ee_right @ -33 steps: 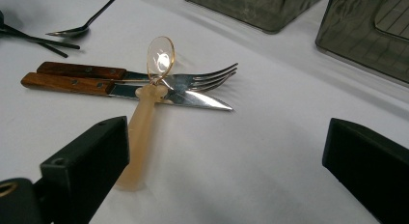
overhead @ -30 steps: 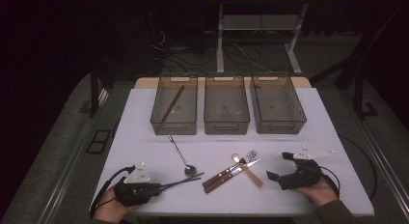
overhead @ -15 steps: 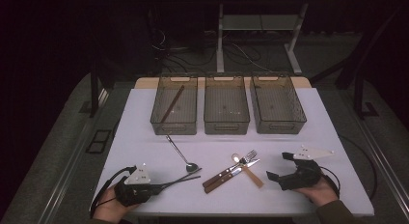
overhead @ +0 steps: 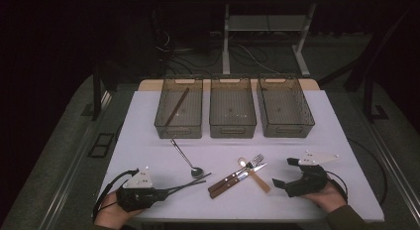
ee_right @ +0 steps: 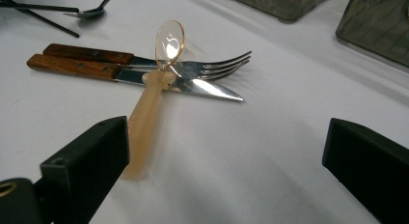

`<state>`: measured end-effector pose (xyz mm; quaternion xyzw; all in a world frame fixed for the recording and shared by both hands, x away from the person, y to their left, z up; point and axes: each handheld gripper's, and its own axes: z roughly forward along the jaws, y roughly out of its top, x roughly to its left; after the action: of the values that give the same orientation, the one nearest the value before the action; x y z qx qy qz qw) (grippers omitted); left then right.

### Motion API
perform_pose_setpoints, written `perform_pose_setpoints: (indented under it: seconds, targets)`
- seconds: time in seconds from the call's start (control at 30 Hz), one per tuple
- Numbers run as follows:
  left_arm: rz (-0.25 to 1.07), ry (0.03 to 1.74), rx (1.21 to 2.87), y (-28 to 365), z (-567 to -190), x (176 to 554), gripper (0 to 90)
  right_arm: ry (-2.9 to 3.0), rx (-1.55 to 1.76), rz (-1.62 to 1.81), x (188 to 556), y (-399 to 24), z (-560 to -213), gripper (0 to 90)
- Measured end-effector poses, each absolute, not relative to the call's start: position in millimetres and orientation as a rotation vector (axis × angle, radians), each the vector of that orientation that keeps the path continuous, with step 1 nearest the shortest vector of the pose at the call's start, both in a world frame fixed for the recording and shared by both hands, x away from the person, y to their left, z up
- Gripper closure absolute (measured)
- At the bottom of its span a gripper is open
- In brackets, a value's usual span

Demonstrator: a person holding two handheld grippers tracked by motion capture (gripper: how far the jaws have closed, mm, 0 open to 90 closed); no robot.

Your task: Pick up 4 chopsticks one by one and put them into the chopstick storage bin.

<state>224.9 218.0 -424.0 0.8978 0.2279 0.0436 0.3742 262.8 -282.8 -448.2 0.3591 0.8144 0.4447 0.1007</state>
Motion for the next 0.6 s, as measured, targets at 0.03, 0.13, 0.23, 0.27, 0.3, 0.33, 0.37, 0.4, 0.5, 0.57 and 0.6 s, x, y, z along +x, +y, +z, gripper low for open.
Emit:
perform_pose_setpoints:
  seconds: [0.03, 0.13, 0.23, 0.27, 0.3, 0.33, 0.37, 0.4, 0.5, 0.57, 0.6]
  targets:
    - [0.110, 0.580, 2.295, 218, -423, 226, 85.3, 2.406, 1.061, 1.318, 263, -283, -448, 2.3]
    - [0.110, 0.583, 2.288, 217, -421, 228, 85.3, 2.403, 1.058, 1.325, 262, -282, -447, 2.3]
    - [0.114, 0.594, 2.273, 215, -418, 233, 85.3, 2.406, 1.058, 1.320, 261, -281, -447, 2.3]
    - [0.112, 0.599, 2.269, 213, -417, 234, 85.3, 2.406, 1.061, 1.317, 261, -281, -447, 2.3]
    - [0.117, 0.600, 2.262, 212, -416, 236, 85.3, 2.409, 1.061, 1.317, 261, -281, -447, 2.3]
    - [0.117, 0.609, 2.252, 210, -415, 238, 85.3, 2.409, 1.061, 1.316, 261, -281, -447, 2.3]
    - [0.120, 0.608, 2.256, 209, -414, 240, 85.3, 2.406, 1.063, 1.316, 261, -281, -447, 2.3]
    - [0.122, 0.613, 2.255, 207, -413, 241, 85.3, 2.404, 1.064, 1.318, 261, -281, -447, 2.3]
    - [0.128, 0.638, 2.248, 203, -411, 245, 85.3, 2.401, 1.068, 1.319, 261, -282, -446, 2.3]
    - [0.135, 0.648, 2.246, 200, -410, 248, 85.3, 2.401, 1.069, 1.318, 261, -282, -446, 2.3]
    - [0.138, 0.655, 2.244, 199, -410, 249, 85.3, 2.400, 1.068, 1.320, 261, -282, -447, 2.3]
